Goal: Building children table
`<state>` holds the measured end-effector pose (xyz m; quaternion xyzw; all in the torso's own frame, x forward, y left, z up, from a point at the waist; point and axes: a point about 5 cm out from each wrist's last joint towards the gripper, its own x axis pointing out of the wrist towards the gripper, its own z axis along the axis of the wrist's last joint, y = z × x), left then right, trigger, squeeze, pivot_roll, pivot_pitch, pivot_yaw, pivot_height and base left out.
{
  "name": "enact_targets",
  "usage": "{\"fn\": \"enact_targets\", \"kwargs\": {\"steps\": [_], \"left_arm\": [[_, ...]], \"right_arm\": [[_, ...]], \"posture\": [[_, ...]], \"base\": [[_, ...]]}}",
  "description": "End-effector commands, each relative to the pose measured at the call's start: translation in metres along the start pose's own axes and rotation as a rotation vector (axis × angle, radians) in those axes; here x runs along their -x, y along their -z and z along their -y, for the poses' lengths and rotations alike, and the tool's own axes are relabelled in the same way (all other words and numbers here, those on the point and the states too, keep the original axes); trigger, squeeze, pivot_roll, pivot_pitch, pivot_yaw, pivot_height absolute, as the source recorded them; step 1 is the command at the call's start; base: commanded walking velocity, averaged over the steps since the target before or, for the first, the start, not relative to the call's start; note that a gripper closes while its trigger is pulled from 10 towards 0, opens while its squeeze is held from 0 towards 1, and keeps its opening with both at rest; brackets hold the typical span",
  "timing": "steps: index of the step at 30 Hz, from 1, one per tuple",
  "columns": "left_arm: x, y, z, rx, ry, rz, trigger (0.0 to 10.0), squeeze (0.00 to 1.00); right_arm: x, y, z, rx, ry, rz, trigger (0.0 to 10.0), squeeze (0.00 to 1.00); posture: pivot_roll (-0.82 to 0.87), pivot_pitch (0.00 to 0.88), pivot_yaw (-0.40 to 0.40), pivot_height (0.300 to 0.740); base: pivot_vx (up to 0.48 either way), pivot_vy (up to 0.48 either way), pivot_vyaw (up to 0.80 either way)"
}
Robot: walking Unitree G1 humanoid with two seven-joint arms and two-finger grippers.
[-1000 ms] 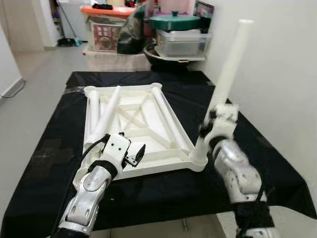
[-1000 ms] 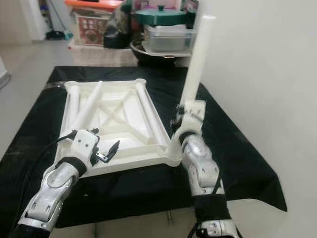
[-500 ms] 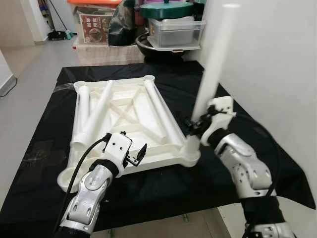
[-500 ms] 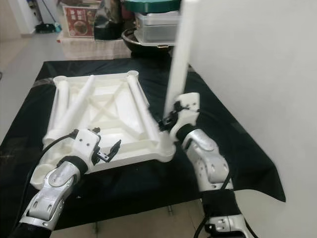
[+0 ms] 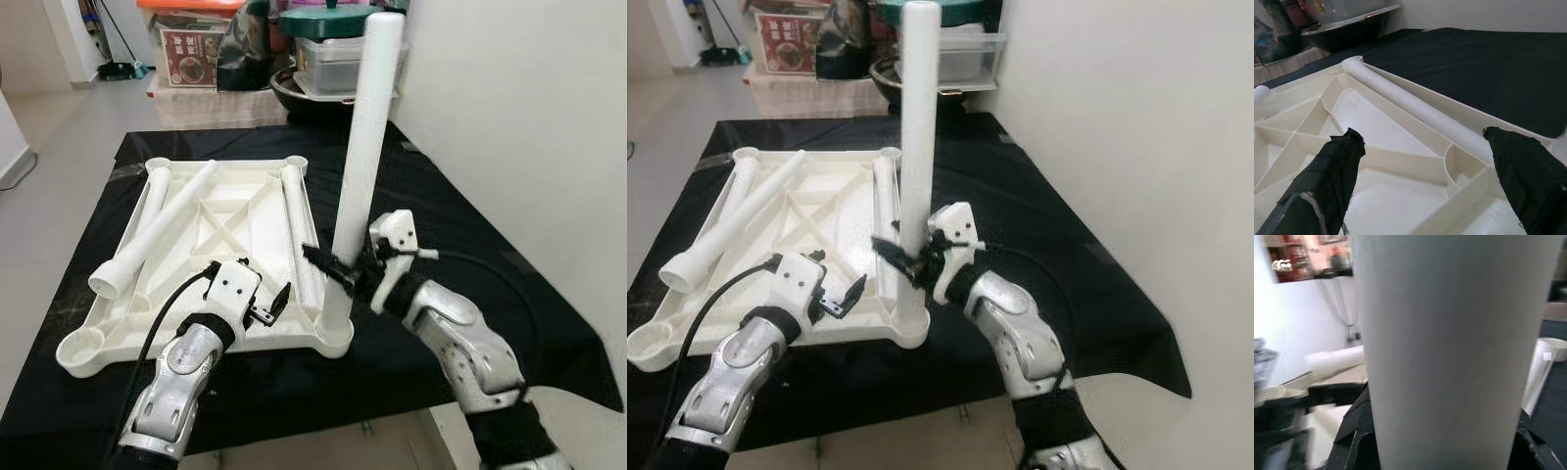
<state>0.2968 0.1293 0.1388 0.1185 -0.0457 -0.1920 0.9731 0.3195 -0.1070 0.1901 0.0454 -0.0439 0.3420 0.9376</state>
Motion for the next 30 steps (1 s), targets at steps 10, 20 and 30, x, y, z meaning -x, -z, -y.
{"fn": "enact_targets", "kwargs": {"steps": [10, 20, 30], "left_arm": [[0.0, 0.002, 0.001, -0.005, 0.011, -0.006, 10.0, 0.0], [-0.003, 0.001, 0.003, -0.001, 0.017, -0.003, 10.0, 0.0], [-0.003, 0.002, 0.004, 0.006, 0.017, -0.003, 10.0, 0.0]], "right_arm": [[0.045, 0.047, 0.082, -0.02, 0.839, -0.303, 7.6, 0.0], [0.028, 0.03, 0.061, -0.021, 0.764, -0.161, 10.0, 0.58], [0.005, -0.008, 0.042, -0.021, 0.396, -0.022, 10.0, 0.0]], "posture": [[0.04, 0.0, -0.071, 0.74], [0.03, 0.0, -0.066, 0.74], [0.02, 0.0, -0.074, 0.74]], "base": [[0.0, 0.0, 0.0], [0.0, 0.0, 0.0], [0.0, 0.0, 0.0]]}}
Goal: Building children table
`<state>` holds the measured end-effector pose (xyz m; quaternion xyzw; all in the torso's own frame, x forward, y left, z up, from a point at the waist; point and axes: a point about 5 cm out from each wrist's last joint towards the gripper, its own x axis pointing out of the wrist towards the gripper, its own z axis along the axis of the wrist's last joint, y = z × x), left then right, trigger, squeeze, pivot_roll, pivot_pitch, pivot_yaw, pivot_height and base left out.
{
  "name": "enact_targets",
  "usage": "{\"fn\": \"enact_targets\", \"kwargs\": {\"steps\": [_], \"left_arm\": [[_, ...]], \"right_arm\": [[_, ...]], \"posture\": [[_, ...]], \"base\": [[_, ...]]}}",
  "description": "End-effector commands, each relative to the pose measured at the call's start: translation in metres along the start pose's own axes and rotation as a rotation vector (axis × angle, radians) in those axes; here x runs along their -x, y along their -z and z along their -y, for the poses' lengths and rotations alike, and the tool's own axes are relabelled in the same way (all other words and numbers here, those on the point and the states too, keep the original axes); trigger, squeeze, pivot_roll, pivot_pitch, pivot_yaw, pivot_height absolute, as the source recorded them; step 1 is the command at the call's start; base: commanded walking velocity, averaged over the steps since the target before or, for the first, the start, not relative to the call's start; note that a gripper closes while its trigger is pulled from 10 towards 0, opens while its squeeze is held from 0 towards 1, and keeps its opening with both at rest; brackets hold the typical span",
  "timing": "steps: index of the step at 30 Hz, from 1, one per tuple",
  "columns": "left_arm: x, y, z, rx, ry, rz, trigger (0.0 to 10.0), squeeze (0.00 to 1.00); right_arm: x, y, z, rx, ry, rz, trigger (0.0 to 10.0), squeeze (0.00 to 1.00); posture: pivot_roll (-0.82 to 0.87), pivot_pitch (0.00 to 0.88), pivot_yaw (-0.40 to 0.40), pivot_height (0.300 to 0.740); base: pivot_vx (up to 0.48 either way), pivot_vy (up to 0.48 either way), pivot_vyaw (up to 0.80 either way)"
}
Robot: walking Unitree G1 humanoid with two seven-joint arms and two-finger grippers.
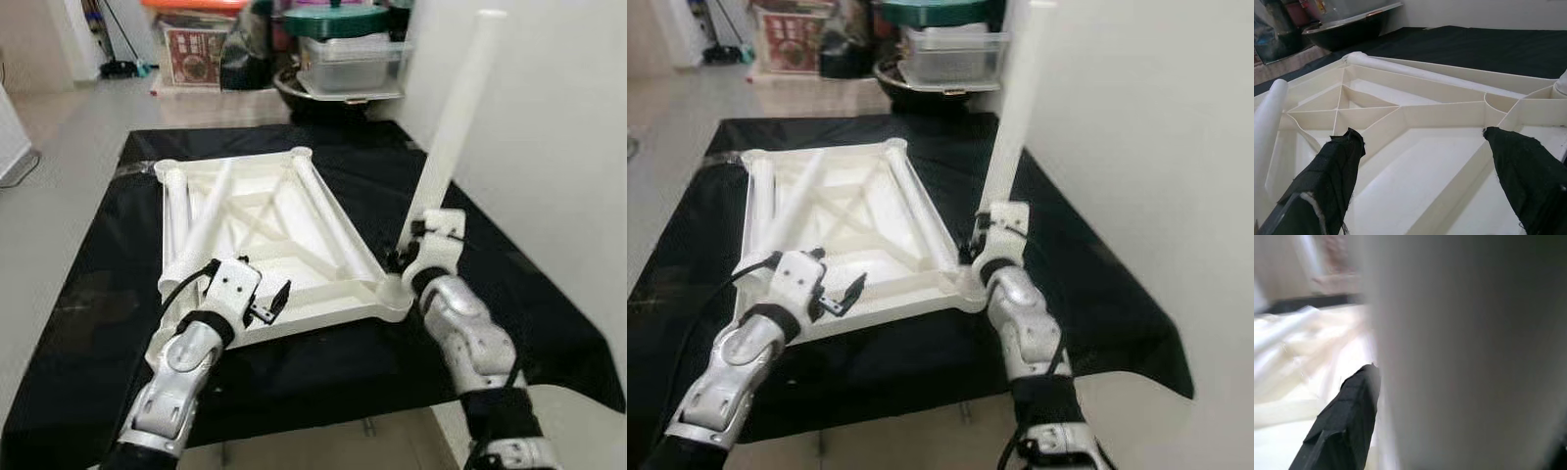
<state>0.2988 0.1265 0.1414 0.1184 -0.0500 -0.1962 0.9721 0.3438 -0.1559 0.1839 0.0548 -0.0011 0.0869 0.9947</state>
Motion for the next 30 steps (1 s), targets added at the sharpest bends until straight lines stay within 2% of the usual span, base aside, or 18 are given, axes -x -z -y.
{"fn": "enact_targets", "kwargs": {"steps": [1, 2, 6, 7, 9, 10, 11, 12, 13, 14, 16, 17, 22, 24, 25, 28, 29, 30], "left_arm": [[0.0, 0.004, 0.003, 0.007, 0.009, -0.012, 10.0, 0.0], [0.0, 0.004, 0.003, 0.008, 0.009, -0.012, 10.0, 0.0], [0.0, 0.004, 0.004, 0.009, 0.008, -0.012, 10.0, 0.0], [0.0, 0.004, 0.003, 0.008, 0.006, -0.011, 10.0, 0.0], [0.001, 0.004, 0.003, 0.007, 0.001, -0.011, 10.0, 0.0], [0.001, 0.004, 0.003, 0.007, 0.001, -0.011, 10.0, 0.0], [0.001, 0.004, 0.003, 0.007, -0.001, -0.011, 10.0, 0.0], [0.001, 0.005, 0.003, 0.007, -0.003, -0.012, 10.0, 0.0], [0.001, 0.005, 0.003, 0.007, -0.003, -0.012, 10.0, 0.0], [0.002, 0.005, 0.003, 0.008, -0.004, -0.013, 10.0, 0.0], [0.003, 0.005, 0.003, 0.008, -0.004, -0.014, 10.0, 0.0], [0.003, 0.005, 0.003, 0.008, -0.004, -0.015, 10.0, 0.0], [0.003, 0.006, 0.002, 0.005, 0.003, -0.018, 10.0, 0.0], [0.002, 0.005, 0.002, 0.004, 0.006, -0.017, 10.0, 0.0], [0.0, 0.004, 0.003, 0.004, 0.008, -0.015, 10.0, 0.0], [0.0, 0.004, 0.003, 0.004, 0.009, -0.014, 10.0, 0.0], [0.0, 0.005, 0.004, 0.004, 0.011, -0.014, 10.0, 0.0], [0.0, 0.005, 0.004, 0.004, 0.011, -0.014, 10.0, 0.0]], "right_arm": [[-0.001, -0.01, -0.014, -0.006, -0.133, 0.032, 10.0, 0.0], [0.0, -0.013, -0.019, -0.007, -0.206, 0.037, 10.0, 0.0], [0.001, -0.015, -0.022, -0.008, -0.25, 0.039, 10.0, 0.0], [0.014, -0.014, -0.034, 0.066, -0.469, 0.033, 10.0, 0.0], [0.036, -0.002, -0.052, 0.161, -0.767, -0.019, 10.0, 0.0], [0.036, -0.002, -0.052, 0.161, -0.767, -0.019, 10.0, 0.0], [0.043, 0.004, -0.056, 0.182, -0.847, -0.048, 10.0, 0.0], [0.045, 0.008, -0.058, 0.177, -0.863, -0.064, 7.9, 0.0], [0.045, 0.008, -0.058, 0.177, -0.863, -0.064, 7.9, 0.0], [0.046, 0.01, -0.06, 0.169, -0.871, -0.071, 2.3, 0.0], [0.046, 0.01, -0.06, 0.163, -0.87, -0.072, 2.3, 0.0], [0.047, 0.01, -0.061, 0.146, -0.878, -0.07, 0.0, 0.0], [0.051, 0.013, -0.06, 0.121, -0.883, -0.081, 0.0, 0.0], [0.048, 0.016, -0.056, 0.11, -0.831, -0.099, 0.0, 0.0], [0.036, 0.023, -0.047, 0.098, -0.662, -0.136, 10.0, 0.24], [0.033, 0.027, -0.045, 0.099, -0.616, -0.151, 10.0, 0.21], [0.031, 0.029, -0.045, 0.091, -0.594, -0.159, 10.0, 0.15], [0.031, 0.029, -0.045, 0.091, -0.594, -0.159, 10.0, 0.15]], "posture": [[0.02, 0.0, -0.074, 0.74], [0.02, 0.0, -0.075, 0.74], [0.02, 0.0, -0.075, 0.74], [0.03, 0.0, -0.077, 0.74], [0.03, 0.0, -0.085, 0.74], [0.03, 0.0, -0.085, 0.74], [0.03, 0.0, -0.085, 0.74], [0.04, 0.0, -0.088, 0.74], [0.04, 0.0, -0.088, 0.74], [0.04, 0.0, -0.088, 0.74], [0.04, 0.0, -0.084, 0.74], [0.03, 0.0, -0.08, 0.74], [0.03, 0.0, -0.072, 0.74], [0.03, 0.0, -0.071, 0.74], [0.02, 0.0, -0.069, 0.74], [0.02, 0.0, -0.068, 0.74], [0.02, 0.0, -0.068, 0.74], [0.02, 0.0, -0.068, 0.74]], "base": [[0.0, 0.0, 0.0], [0.0, 0.0, 0.0], [0.0, 0.0, 0.0], [0.0, 0.0, 0.0], [0.0, 0.0, 0.0], [0.0, 0.0, 0.0], [0.0, 0.0, 0.0], [0.0, 0.0, 0.0], [0.0, 0.0, 0.0], [0.0, 0.0, 0.0], [0.0, 0.0, 0.0], [0.0, 0.0, 0.0], [0.0, 0.0, 0.0], [0.0, 0.0, 0.0], [0.0, 0.0, 0.0], [0.0, 0.0, 0.0], [0.0, 0.0, 0.0], [0.0, 0.0, 0.0]]}}
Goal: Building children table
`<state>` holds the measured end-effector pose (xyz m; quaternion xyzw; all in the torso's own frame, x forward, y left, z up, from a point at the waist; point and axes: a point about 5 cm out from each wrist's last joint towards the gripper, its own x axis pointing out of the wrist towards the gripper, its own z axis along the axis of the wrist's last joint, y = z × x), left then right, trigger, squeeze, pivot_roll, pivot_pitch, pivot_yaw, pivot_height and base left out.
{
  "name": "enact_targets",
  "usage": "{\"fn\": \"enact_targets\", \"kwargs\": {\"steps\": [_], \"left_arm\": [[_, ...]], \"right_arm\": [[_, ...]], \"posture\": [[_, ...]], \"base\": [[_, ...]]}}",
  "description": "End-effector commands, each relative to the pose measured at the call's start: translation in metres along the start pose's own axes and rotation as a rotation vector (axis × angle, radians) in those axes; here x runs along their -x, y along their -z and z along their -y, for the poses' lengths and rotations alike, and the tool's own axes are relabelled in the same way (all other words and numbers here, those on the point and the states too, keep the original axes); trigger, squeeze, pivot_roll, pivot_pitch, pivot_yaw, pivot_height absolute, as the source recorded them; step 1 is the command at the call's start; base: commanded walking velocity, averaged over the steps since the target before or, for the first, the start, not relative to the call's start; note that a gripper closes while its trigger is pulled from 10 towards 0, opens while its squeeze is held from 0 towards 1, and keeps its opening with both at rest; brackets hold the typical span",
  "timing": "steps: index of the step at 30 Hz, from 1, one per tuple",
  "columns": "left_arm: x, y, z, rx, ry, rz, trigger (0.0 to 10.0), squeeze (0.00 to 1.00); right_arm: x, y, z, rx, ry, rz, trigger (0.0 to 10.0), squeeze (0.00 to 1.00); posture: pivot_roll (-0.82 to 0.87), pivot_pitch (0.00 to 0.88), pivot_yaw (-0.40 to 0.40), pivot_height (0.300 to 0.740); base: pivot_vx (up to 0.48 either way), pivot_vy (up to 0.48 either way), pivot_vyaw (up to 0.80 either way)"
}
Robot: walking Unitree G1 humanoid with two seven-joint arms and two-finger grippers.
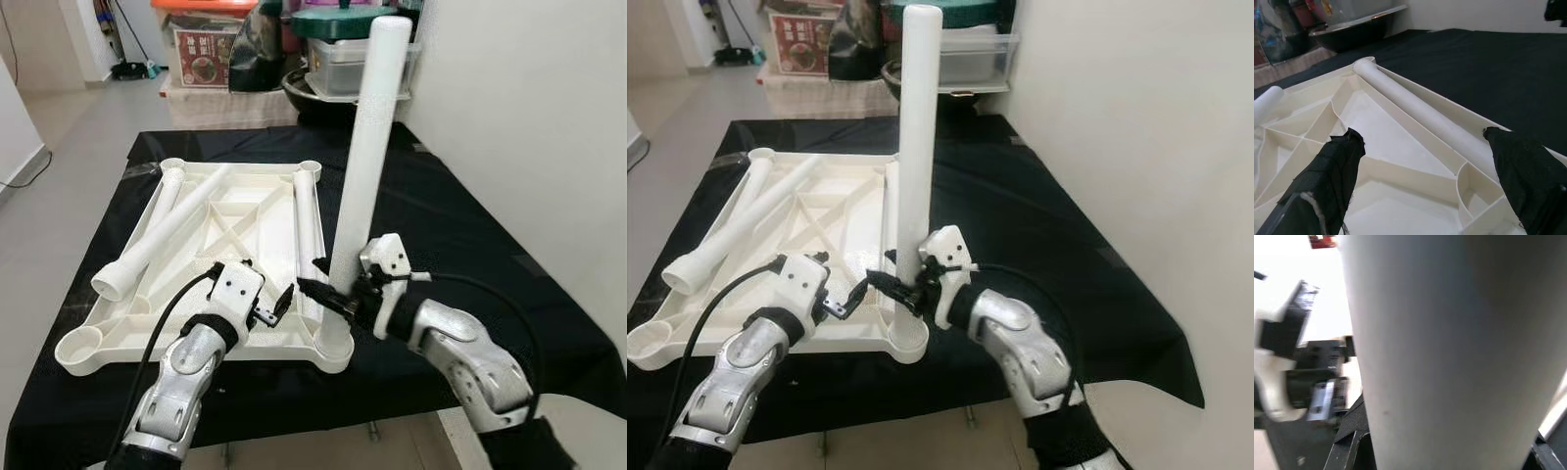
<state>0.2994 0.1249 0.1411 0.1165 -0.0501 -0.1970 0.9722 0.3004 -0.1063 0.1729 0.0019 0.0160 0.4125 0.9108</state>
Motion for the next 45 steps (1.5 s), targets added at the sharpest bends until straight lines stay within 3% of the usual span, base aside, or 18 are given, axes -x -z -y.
{"fn": "enact_targets", "kwargs": {"steps": [1, 4, 6, 11, 13, 14, 15, 16, 17, 18, 19, 20, 30, 31, 35, 36, 45], "left_arm": [[0.002, 0.005, 0.003, 0.0, 0.011, -0.016, 10.0, 0.0], [0.002, 0.005, 0.003, 0.0, 0.011, -0.018, 10.0, 0.0], [0.002, 0.005, 0.002, -0.001, 0.01, -0.018, 10.0, 0.0], [0.002, 0.005, 0.002, -0.001, 0.009, -0.016, 10.0, 0.0], [0.001, 0.005, 0.002, -0.001, 0.008, -0.015, 10.0, 0.0], [0.001, 0.005, 0.002, -0.001, 0.008, -0.015, 10.0, 0.0], [0.001, 0.005, 0.002, 0.0, 0.007, -0.015, 10.0, 0.0], [0.001, 0.005, 0.003, 0.0, 0.007, -0.015, 10.0, 0.0], [0.001, 0.005, 0.003, 0.0, 0.007, -0.015, 10.0, 0.0], [0.001, 0.005, 0.003, 0.0, 0.008, -0.014, 10.0, 0.0], [0.001, 0.005, 0.003, 0.0, 0.008, -0.014, 10.0, 0.0], [0.001, 0.005, 0.003, 0.0, 0.007, -0.014, 10.0, 0.0], [0.001, 0.005, 0.003, 0.0, 0.01, -0.014, 10.0, 0.0], [0.001, 0.005, 0.003, 0.0, 0.01, -0.013, 10.0, 0.0], [0.0, 0.004, 0.003, 0.0, 0.01, -0.011, 10.0, 0.0], [0.0, 0.004, 0.003, 0.0, 0.009, -0.011, 10.0, 0.0], [0.001, 0.005, 0.004, 0.003, 0.006, -0.014, 10.0, 0.0]], "right_arm": [[0.002, 0.014, 0.008, -0.029, 0.079, -0.078, 10.0, 0.05], [0.001, 0.015, 0.007, -0.028, 0.07, -0.077, 10.0, 0.07], [0.0, 0.015, 0.007, -0.009, 0.071, -0.085, 10.0, 0.0], [0.0, 0.014, 0.009, -0.002, 0.084, -0.089, 10.0, 0.0], [-0.001, 0.013, 0.015, -0.022, 0.143, -0.083, 10.0, 0.0], [-0.001, 0.014, 0.027, -0.056, 0.262, -0.083, 10.0, 0.04], [0.004, 0.019, 0.048, -0.075, 0.487, -0.12, 10.0, 0.74], [0.015, 0.027, 0.066, -0.114, 0.708, -0.148, 10.0, 0.0], [0.015, 0.027, 0.066, -0.114, 0.708, -0.148, 10.0, 0.0], [0.023, 0.032, 0.076, -0.138, 0.844, -0.17, 10.0, 0.0], [0.023, 0.032, 0.076, -0.138, 0.844, -0.17, 10.0, 0.0], [0.029, 0.036, 0.08, -0.152, 0.925, -0.173, 10.0, 0.0], [0.029, 0.04, 0.067, -0.154, 0.965, -0.147, 10.0, 0.0], [0.025, 0.036, 0.064, -0.169, 0.939, -0.106, 10.0, 1.0], [0.018, 0.024, 0.062, -0.162, 0.88, -0.046, 10.0, 1.0], [0.016, 0.018, 0.064, -0.153, 0.872, -0.018, 10.0, 0.0], [0.019, -0.004, 0.078, -0.077, 0.893, 0.06, 10.0, 0.0]], "posture": [[0.03, 0.0, -0.069, 0.74], [0.03, 0.0, -0.069, 0.74], [0.03, 0.0, -0.072, 0.74], [0.03, 0.0, -0.072, 0.74], [0.03, 0.0, -0.072, 0.74], [0.03, 0.0, -0.074, 0.74], [0.03, 0.0, -0.074, 0.74], [0.03, 0.0, -0.076, 0.74], [0.03, 0.0, -0.076, 0.74], [0.03, 0.0, -0.077, 0.74], [0.03, 0.0, -0.077, 0.74], [0.03, 0.0, -0.077, 0.74], [0.03, 0.0, -0.072, 0.74], [0.03, 0.0, -0.073, 0.74], [0.03, 0.0, -0.074, 0.74], [0.03, 0.0, -0.075, 0.74], [0.02, 0.0, -0.078, 0.74]], "base": [[0.0, 0.0, 0.0], [0.0, 0.0, 0.0], [0.0, 0.0, 0.0], [0.0, 0.0, 0.0], [0.0, 0.0, 0.0], [0.0, 0.0, 0.0], [0.0, 0.0, 0.0], [0.0, 0.0, 0.0], [0.0, 0.0, 0.0], [0.0, 0.0, 0.0], [0.0, 0.0, 0.0], [0.0, 0.0, 0.0], [0.0, 0.0, 0.0], [0.0, 0.0, 0.0], [0.0, 0.0, 0.0], [0.0, 0.0, 0.0], [0.0, 0.0, 0.0]]}}
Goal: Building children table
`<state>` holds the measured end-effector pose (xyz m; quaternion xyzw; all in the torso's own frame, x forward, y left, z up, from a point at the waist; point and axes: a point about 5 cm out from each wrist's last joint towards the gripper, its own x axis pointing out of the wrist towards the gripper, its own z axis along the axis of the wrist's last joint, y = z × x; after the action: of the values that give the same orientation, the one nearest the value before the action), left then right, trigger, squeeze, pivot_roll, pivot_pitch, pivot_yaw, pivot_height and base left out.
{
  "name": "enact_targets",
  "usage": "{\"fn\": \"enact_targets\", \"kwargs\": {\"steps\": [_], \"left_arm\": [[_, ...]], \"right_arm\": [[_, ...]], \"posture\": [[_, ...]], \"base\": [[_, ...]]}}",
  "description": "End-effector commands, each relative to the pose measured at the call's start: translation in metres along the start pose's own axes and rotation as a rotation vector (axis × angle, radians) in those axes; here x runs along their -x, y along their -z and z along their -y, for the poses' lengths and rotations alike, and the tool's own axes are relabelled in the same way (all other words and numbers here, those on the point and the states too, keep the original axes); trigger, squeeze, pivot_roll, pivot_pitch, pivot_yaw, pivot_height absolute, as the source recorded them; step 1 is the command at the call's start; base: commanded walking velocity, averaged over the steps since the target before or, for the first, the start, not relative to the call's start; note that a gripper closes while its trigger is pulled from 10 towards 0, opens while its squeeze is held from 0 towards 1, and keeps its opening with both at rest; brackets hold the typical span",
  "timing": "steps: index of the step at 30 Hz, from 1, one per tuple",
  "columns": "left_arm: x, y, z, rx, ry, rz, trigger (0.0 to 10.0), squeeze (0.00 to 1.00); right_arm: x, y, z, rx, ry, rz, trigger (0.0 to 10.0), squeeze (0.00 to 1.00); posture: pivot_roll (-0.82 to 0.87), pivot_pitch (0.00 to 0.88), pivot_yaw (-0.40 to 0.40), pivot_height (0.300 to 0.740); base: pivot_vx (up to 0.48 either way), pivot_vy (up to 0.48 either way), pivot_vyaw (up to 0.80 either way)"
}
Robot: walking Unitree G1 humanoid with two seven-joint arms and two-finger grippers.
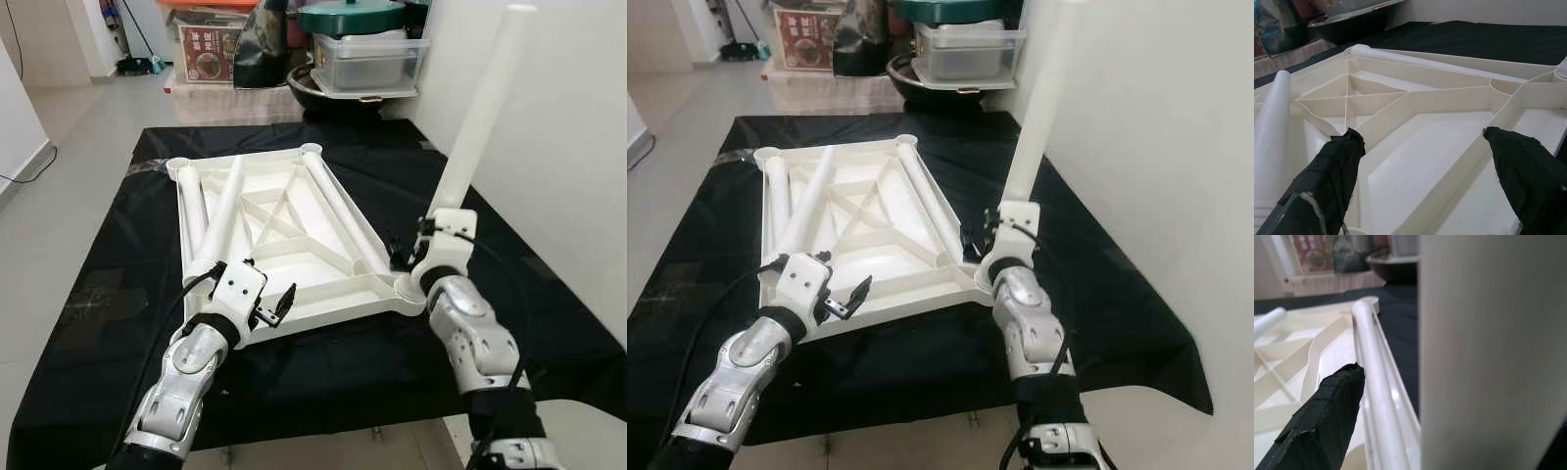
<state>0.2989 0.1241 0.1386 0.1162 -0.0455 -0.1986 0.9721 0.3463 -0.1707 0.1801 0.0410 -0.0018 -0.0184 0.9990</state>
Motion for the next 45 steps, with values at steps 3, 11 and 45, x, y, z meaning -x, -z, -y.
{"fn": "enact_targets", "kwargs": {"steps": [3, 11, 45], "left_arm": [[0.001, 0.003, 0.002, 0.001, 0.003, -0.006, 10.0, 0.0], [-0.002, 0.002, 0.002, -0.002, 0.009, -0.002, 10.0, 0.0], [0.0, 0.004, 0.002, -0.005, 0.006, -0.008, 10.0, 0.0]], "right_arm": [[-0.001, -0.003, 0.002, -0.009, -0.018, 0.03, 10.0, 0.0], [-0.004, -0.035, -0.013, -0.022, -0.416, 0.144, 10.0, 0.0], [0.025, 0.044, 0.007, -0.082, 0.163, -0.222, 10.0, 0.0]], "posture": [[0.02, 0.0, -0.078, 0.74], [0.02, 0.0, -0.072, 0.74], [0.02, 0.0, -0.068, 0.74]], "base": [[0.0, 0.0, 0.0], [0.0, 0.0, 0.0], [0.0, 0.0, 0.0]]}}
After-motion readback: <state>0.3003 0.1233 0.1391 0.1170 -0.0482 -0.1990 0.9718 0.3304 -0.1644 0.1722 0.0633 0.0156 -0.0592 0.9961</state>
